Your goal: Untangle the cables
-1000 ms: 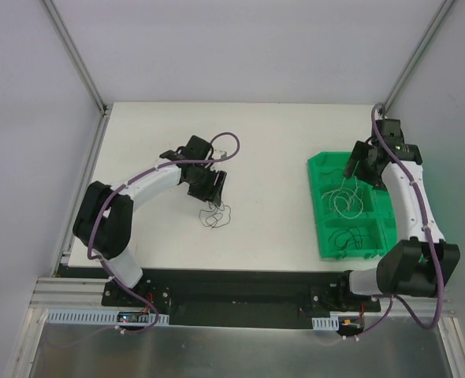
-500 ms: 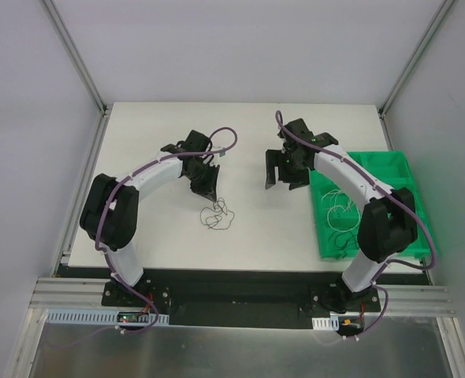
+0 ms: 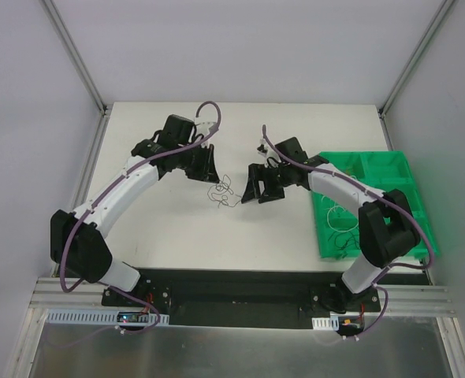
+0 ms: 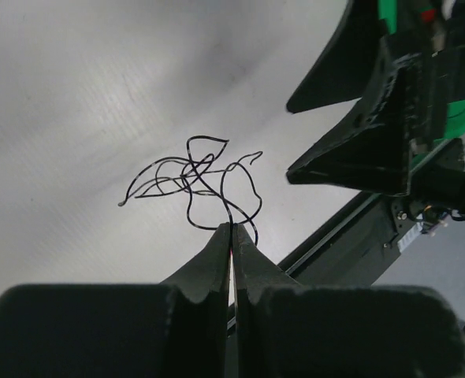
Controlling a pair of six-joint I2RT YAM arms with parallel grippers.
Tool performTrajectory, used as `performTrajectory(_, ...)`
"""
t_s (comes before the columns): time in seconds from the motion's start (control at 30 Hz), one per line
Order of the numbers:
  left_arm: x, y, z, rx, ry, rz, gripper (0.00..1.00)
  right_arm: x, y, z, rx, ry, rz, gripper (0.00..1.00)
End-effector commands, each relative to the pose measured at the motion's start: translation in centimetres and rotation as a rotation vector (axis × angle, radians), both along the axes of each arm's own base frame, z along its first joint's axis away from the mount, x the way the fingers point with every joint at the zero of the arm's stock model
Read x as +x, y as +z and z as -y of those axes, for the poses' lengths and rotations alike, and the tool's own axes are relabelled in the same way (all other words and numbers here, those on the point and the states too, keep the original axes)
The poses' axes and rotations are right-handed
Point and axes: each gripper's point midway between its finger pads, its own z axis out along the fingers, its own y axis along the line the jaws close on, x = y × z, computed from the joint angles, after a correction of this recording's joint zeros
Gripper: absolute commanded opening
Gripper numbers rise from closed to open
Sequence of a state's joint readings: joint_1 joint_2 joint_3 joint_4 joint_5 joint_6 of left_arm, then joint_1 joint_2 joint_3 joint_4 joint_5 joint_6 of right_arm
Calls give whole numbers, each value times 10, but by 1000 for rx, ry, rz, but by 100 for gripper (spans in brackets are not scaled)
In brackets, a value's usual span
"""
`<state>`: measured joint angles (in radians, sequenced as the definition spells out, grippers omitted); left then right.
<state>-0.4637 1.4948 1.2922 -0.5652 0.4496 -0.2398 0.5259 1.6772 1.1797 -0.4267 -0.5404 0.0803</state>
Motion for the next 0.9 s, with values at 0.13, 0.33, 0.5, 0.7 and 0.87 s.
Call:
performTrajectory(0.13,-8,76,21,-198,3,24,0,9,72,-24,257,42,232,81)
performTrajectory(0.33,-7,101,29,-259,0,28,0,17,90,22,258,-81,332,81)
performTrajectory(0.5,-5,92,29,-248,13,6,0,3,53,156,-326,-469,198,81)
performTrajectory(0.7,-4,71,31,-231,4,-42,0,-55,31,238,-632,-608,86,73)
performTrajectory(0.87,0,54,34,-212,2,-88,0,-61,20,255,-701,-649,77,56)
